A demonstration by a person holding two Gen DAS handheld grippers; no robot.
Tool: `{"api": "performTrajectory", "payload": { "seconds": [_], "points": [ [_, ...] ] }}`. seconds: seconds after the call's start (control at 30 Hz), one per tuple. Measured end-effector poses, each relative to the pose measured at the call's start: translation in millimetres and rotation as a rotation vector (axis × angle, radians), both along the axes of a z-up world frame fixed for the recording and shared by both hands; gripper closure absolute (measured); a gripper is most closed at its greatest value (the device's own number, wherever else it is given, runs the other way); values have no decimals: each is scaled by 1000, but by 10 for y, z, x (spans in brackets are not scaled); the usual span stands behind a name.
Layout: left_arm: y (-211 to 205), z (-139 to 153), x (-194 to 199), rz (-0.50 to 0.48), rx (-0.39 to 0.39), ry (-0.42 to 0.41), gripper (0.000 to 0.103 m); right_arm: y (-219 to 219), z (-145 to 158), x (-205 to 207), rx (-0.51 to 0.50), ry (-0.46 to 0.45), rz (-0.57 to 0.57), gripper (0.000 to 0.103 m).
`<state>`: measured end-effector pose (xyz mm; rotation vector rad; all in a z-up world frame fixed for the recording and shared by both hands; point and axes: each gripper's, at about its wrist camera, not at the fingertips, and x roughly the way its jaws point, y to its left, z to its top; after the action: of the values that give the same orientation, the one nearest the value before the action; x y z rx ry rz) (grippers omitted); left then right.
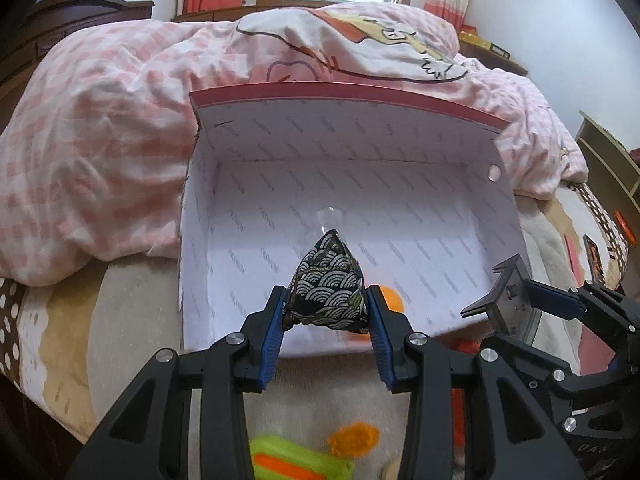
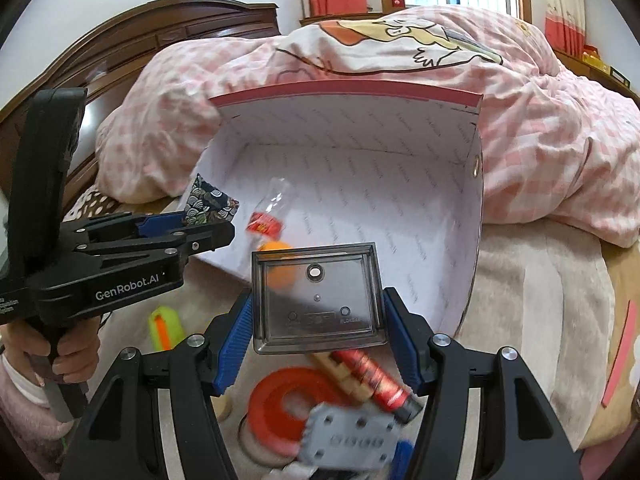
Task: Organize objects
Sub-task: 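Carry plate and pouch into the red box and open both grippers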
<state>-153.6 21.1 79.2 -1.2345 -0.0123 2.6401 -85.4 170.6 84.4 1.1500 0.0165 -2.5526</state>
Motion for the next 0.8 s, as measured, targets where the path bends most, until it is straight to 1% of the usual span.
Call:
{"api": "performTrajectory", "payload": {
  "seconds": [0.13, 0.3, 0.33, 0.53, 0.8],
  "points": [
    [55, -47, -195, 18, -34, -37, 64, -14, -20, -200, 16, -12, -10, 40],
    [84, -138, -369, 37, -54, -65, 64, -70, -43, -387, 50, -7, -15, 40],
    [85, -148, -393, 35, -48, -67, 64, -82, -54, -418, 57, -6, -17, 40],
    [125, -127, -463, 34, -47, -48, 64, -93, -140, -563, 76, -17, -35, 40],
    [170, -122, -521, 34, -66, -21, 64, -66, -207, -633, 82, -22, -51, 40]
  ]
}}
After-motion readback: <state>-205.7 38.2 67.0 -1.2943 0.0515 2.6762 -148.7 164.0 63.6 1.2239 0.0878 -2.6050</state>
